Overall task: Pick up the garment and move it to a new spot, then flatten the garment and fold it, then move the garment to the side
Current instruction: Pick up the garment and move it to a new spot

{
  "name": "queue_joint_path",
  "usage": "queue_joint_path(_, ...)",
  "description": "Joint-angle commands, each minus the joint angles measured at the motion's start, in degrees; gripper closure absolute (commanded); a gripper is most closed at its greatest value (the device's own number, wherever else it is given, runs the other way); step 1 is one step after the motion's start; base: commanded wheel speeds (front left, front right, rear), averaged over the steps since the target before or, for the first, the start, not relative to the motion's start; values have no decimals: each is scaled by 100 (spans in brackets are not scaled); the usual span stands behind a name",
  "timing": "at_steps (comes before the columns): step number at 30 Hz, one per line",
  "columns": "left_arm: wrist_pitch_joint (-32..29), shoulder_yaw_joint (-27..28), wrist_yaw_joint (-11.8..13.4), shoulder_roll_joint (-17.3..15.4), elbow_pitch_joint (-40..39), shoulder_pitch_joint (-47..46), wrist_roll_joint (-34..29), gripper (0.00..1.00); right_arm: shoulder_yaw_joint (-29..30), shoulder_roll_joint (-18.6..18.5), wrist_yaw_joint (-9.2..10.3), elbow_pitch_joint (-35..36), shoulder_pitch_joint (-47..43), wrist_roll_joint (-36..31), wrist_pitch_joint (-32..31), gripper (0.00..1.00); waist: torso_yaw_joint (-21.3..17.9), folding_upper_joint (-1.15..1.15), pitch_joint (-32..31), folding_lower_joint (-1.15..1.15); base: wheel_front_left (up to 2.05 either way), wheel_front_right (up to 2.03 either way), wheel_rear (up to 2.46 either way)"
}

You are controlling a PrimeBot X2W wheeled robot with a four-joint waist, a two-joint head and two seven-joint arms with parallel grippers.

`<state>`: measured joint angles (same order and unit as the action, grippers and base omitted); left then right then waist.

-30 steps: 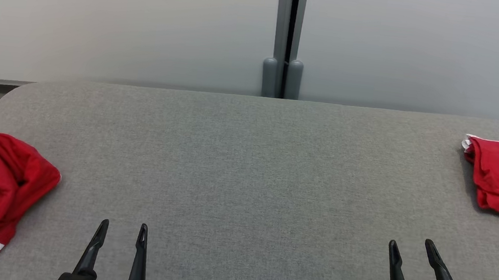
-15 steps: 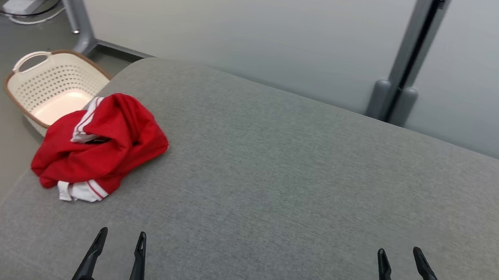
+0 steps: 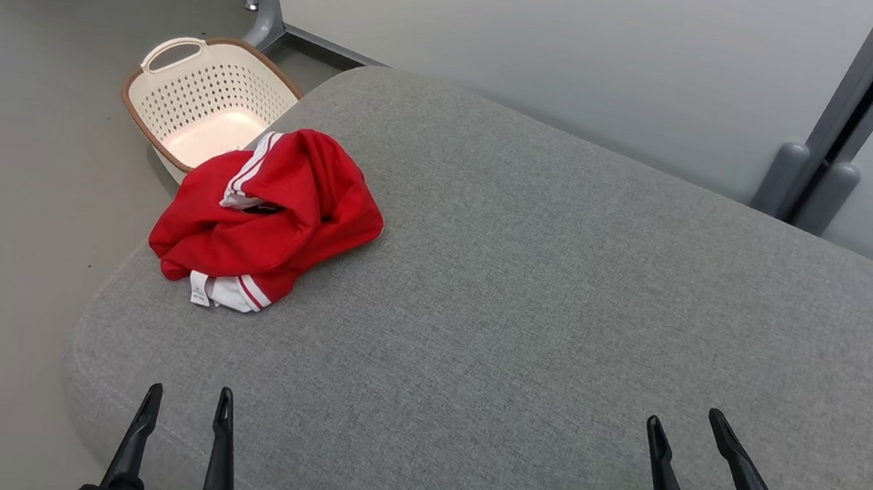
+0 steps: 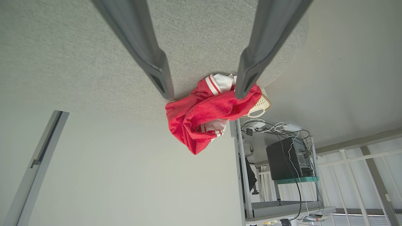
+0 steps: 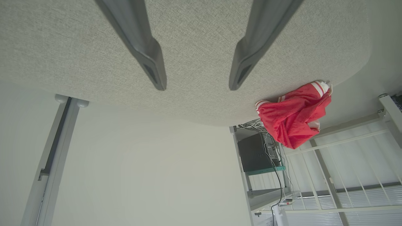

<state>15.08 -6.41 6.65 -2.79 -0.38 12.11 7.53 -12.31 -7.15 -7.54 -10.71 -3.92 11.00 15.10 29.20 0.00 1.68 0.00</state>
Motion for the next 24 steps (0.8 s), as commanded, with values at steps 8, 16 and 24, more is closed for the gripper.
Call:
queue_joint_path(8, 7, 2, -192, -20, -72, -1114, -128, 0, 152, -418, 12, 248, 182, -106, 1, 0, 44, 0, 667, 0, 0, 0, 0)
queue_joint_path(16, 4, 641, -568, -181, 1112, -3257, -66, 0, 195, -1058, 12, 586, 561, -191, 2, 0, -248, 0, 1682, 0, 0, 0, 0)
queue_joint_path(24, -1150, 1016, -833, -874, 3765, -5439, 305, 0, 252, -1502, 12, 865, 958, -187, 1, 0, -671, 0, 2496, 0, 0, 0, 0)
